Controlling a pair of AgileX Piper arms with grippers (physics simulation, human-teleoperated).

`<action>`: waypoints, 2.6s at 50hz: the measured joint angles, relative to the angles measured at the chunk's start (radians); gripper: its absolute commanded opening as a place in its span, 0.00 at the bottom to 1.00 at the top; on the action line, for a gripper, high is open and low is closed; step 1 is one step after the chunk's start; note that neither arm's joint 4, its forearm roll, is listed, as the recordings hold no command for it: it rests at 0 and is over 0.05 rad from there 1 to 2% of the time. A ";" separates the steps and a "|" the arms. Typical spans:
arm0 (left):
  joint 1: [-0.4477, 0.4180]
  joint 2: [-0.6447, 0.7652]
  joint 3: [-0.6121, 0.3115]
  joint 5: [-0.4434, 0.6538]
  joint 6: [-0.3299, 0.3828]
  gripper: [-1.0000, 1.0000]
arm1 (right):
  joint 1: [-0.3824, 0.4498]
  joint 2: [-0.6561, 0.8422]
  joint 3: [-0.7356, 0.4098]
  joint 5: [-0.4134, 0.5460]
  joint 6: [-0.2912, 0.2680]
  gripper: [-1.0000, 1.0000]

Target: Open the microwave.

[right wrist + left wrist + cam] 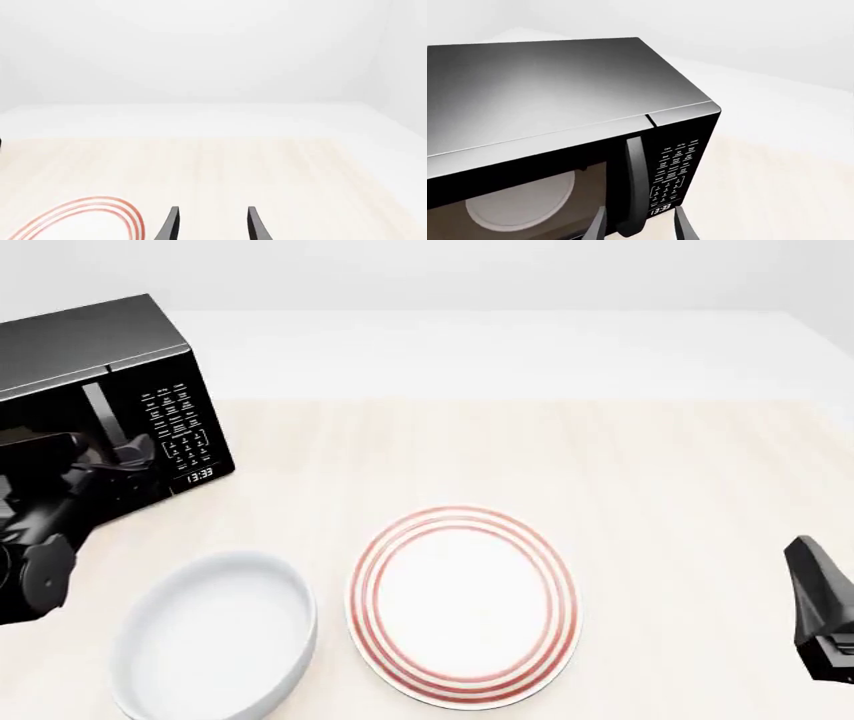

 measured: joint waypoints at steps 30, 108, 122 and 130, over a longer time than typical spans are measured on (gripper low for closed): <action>-0.007 0.080 -0.050 0.009 -0.015 1.00 | 0.000 0.000 0.000 0.000 0.000 1.00; -0.017 0.067 -0.031 0.050 -0.005 0.00 | 0.000 0.000 0.000 0.000 0.000 1.00; -0.030 0.024 0.022 0.053 -0.006 0.00 | 0.000 0.000 0.000 0.000 0.000 1.00; -0.036 -0.004 0.051 0.061 -0.006 0.00 | 0.000 0.000 0.000 0.000 0.000 1.00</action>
